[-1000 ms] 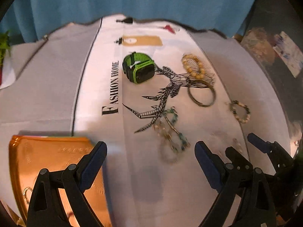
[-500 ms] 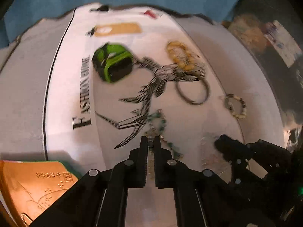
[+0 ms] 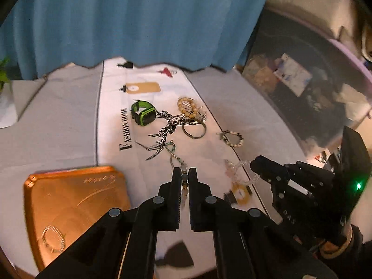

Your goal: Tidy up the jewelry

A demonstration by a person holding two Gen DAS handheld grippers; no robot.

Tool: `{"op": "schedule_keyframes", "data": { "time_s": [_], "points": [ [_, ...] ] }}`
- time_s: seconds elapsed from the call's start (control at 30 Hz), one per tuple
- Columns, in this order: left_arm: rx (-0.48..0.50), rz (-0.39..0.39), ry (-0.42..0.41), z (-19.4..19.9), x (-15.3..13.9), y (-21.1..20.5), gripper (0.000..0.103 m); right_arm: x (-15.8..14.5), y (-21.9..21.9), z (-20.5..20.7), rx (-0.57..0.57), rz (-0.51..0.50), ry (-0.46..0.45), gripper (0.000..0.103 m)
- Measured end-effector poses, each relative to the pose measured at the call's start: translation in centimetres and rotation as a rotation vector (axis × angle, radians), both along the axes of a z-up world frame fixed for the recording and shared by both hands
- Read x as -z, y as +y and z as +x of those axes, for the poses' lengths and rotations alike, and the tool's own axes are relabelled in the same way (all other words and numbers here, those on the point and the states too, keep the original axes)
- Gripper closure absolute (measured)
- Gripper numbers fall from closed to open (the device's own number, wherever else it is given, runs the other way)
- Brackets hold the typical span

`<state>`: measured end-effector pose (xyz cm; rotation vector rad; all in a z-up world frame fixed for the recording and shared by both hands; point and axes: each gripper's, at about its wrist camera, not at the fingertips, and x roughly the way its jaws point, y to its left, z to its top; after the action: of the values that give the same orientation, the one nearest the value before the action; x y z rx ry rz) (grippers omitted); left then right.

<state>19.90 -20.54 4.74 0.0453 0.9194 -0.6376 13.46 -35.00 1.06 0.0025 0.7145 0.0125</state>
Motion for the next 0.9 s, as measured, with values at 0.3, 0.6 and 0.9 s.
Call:
{"op": "schedule_keyframes", "data": {
  "time_s": [0.3,0.6,0.9],
  "points": [
    [-0.037,-0.023,-0.033,-9.8,-1.6,6.5,0.099,-1.8,5.3,-9.5,-0.06,0.015,-0.01,0.095],
    [-0.1,-0.041,-0.018,-18.7,0.1,12.1,0.099,-0.6,10.1,-17.7,-0.128,0.035,0.032,0.095],
    [-0.155,-0.063,-0.024,-24.8,1.5,15.3,0.099,-0.3,15.1,-23.3,-0.22,0.011,0.039,0.095]
  ]
}}
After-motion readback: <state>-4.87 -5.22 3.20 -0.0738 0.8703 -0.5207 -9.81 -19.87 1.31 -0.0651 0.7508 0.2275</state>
